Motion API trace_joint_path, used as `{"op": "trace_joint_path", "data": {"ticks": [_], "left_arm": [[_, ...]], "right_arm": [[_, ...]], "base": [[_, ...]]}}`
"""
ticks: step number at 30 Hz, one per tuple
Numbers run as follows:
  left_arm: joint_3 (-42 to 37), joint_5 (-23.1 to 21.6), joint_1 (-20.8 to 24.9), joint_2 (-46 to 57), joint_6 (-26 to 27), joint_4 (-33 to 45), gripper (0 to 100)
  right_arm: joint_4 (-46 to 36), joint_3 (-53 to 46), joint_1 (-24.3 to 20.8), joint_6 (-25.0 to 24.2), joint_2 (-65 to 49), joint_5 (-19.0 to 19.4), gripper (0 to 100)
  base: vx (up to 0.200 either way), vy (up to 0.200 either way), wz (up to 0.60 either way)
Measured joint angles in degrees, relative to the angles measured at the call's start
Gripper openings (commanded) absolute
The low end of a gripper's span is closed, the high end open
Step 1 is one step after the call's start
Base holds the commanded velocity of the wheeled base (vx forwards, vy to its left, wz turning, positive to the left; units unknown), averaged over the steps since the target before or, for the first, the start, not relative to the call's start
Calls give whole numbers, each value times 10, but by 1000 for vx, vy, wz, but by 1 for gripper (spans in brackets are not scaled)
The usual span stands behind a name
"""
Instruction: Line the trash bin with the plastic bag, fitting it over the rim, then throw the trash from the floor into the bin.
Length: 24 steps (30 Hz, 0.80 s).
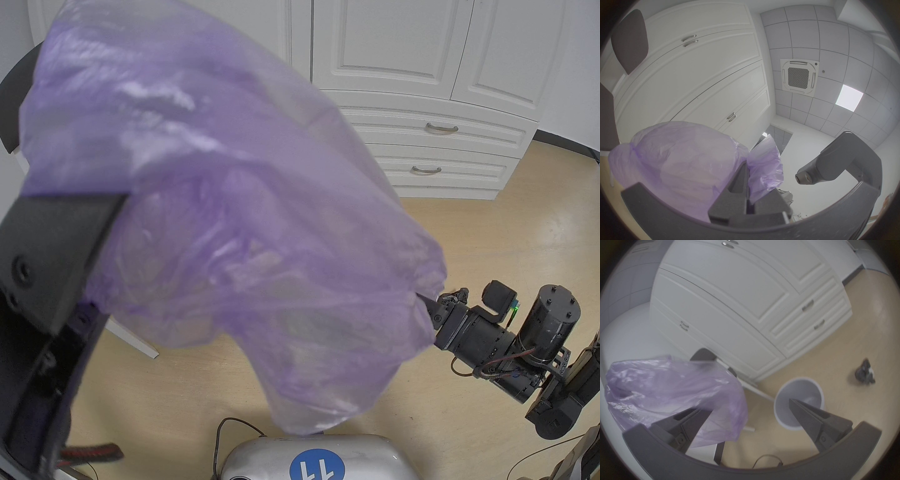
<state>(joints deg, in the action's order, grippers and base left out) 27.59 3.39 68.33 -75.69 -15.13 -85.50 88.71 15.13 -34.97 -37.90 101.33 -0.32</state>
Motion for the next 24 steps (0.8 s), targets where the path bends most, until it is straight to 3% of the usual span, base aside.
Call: {"op": "trace_joint_path", "data": {"ticks": [18, 19, 24], "left_arm": [[-4, 0, 14, -16, -1, -3, 0], [-4, 0, 14, -16, -1, -2, 0], [-5, 0, 14, -18, -1, -2, 0]], "right_arm": [[3, -13, -3, -2, 4, 2, 100], [3, -14, -3, -1, 4, 2, 0], [3, -15, -3, -2, 1, 2, 0]], "base": [[0, 0, 0], [0, 0, 0], [0, 0, 0]]}}
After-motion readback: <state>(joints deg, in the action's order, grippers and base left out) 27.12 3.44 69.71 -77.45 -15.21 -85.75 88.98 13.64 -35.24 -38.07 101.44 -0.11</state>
